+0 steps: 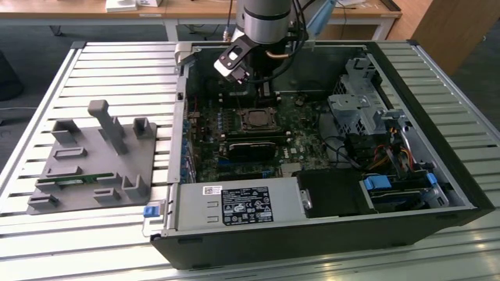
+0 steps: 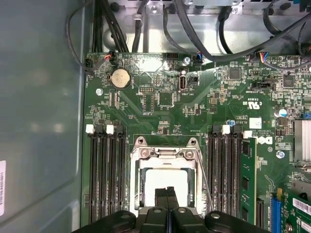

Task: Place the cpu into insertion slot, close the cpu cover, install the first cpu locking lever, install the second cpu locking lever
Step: 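Install the first cpu locking lever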

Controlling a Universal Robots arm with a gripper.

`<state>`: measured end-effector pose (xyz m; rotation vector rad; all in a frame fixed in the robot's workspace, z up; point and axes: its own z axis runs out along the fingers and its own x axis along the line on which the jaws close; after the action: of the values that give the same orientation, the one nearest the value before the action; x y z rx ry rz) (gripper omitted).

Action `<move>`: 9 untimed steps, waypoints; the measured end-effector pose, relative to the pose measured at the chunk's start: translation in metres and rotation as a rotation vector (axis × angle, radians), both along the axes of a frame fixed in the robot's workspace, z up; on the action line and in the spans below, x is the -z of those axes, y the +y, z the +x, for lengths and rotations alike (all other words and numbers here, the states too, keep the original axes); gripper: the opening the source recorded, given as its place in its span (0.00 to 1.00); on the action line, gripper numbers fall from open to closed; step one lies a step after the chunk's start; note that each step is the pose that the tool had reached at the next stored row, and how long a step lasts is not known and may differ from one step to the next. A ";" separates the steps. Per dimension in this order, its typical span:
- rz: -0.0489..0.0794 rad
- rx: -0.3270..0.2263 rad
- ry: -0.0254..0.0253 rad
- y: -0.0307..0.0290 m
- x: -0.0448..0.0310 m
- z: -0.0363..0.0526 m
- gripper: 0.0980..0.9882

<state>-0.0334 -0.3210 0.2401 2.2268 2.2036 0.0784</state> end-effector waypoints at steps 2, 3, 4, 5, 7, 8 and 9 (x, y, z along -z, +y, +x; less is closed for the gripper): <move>0.000 0.000 0.0000 0.0000 -0.0028 0.0000 0.01; 0.000 0.000 0.0000 0.0000 -0.0040 0.0000 0.01; 0.000 0.000 -0.0001 0.0000 -0.0053 0.0000 0.01; 0.000 0.000 -0.0001 0.0000 -0.0067 0.0000 0.01; 0.000 0.000 -0.0002 0.0000 -0.0090 0.0000 0.01; 0.000 0.000 -0.0001 0.0000 -0.0102 0.0000 0.01; 0.000 0.000 -0.0002 0.0000 -0.0114 0.0000 0.01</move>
<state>-0.0334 -0.3210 0.2515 2.2266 2.2035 0.0785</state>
